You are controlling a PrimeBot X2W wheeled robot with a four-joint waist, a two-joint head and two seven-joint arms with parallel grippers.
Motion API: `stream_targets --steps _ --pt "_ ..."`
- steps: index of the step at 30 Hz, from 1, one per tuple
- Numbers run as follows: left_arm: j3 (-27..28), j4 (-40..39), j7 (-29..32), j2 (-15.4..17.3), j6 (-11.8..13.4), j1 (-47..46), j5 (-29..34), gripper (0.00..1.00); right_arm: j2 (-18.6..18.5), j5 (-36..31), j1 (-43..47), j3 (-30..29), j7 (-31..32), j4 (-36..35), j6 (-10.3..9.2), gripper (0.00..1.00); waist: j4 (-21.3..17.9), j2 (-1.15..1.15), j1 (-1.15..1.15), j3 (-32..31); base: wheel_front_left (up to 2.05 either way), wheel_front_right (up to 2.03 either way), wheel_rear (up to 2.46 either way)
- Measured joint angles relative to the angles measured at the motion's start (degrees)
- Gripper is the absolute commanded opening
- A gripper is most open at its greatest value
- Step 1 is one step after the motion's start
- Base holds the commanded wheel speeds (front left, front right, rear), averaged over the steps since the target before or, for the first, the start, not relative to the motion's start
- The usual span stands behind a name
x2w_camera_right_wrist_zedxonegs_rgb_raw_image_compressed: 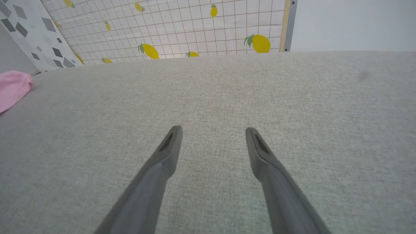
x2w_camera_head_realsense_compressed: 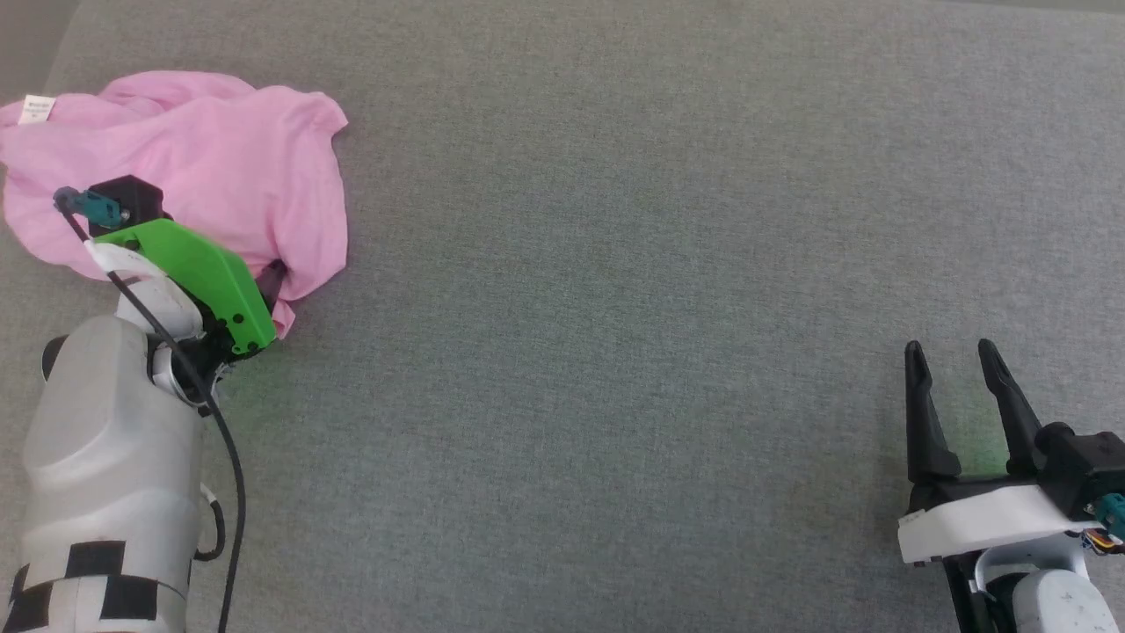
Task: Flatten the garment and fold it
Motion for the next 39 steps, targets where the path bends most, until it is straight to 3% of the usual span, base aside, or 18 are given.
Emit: stream_targets --steps 1,2,10,15,18,25,33,34,35,36,39 --pt "-0.08 0.01 -0.89 0.0 0.1 -0.08 0.01 0.14 0.0 0.02 -0.1 0.05 0.0 0.05 0.0 1.0 0.0 0.0 0.0 -0.05 0.0 0.0 0.0" --pt "-0.11 0.1 -2.13 -0.03 0.23 -0.1 0.01 0.0 0.0 0.03 -0.24 0.14 0.0 0.13 0.0 1.0 0.03 0.0 0.0 -0.19 0.0 0.0 0.0" --pt "-1.75 -3.02 -15.15 -0.24 -1.03 -2.51 1.49 0.0 0.02 1.45 -0.87 1.71 -0.71 3.05 0.0 1.0 0.21 0.0 0.0 -3.97 0.0 0.0 0.0" --pt "-6.22 -9.07 -17.68 -1.74 -2.07 -6.67 1.56 0.0 -0.01 3.44 -0.79 2.65 -1.64 5.76 0.0 1.0 -0.36 0.0 -0.01 -7.75 0.0 0.0 0.0" --pt "-10.29 -13.21 -16.55 -4.04 -2.09 -6.44 -0.36 0.0 0.03 4.66 -0.65 3.16 -2.09 6.92 0.0 1.0 -1.19 0.0 -0.01 -10.0 0.0 0.0 0.0" --pt "-26.77 -25.3 -8.94 -8.78 -2.21 2.95 -8.86 0.0 -0.02 6.27 1.37 2.92 -2.61 8.99 0.0 1.0 -5.18 0.0 -0.01 -13.16 0.0 0.0 0.0" --pt "-38.35 -23.81 -2.89 -10.51 -2.29 18.18 -12.69 0.0 -0.01 8.11 1.7 2.83 -2.65 8.99 0.0 1.0 -10.42 0.0 -0.01 -15.03 0.0 0.0 0.0" --pt "-38.54 -23.43 -2.71 -10.89 -2.27 19.12 -13.26 0.32 -0.01 8.17 1.76 2.86 -2.65 8.94 0.0 1.0 -10.88 0.0 -0.01 -15.18 0.0 0.0 0.0" --pt "-38.73 -23.2 -2.41 -11.2 -2.27 20.01 -13.82 0.7 -0.01 8.21 1.92 2.8 -2.65 8.84 0.0 1.0 -11.41 0.0 -0.01 -15.39 0.0 0.0 0.0" --pt "-37.89 -23.34 -2.74 -11.52 -1.93 20.75 -15.25 1.0 -0.01 8.29 2.19 2.75 -2.65 8.76 0.0 1.0 -11.84 0.0 -0.01 -15.58 0.0 0.0 0.0" --pt "-35.22 -25.53 -5.92 -11.72 -0.65 20.84 -16.31 1.0 -0.02 8.62 3.06 2.16 -2.65 8.68 0.0 1.0 -12.39 0.0 -0.01 -16.28 0.0 0.0 0.0"
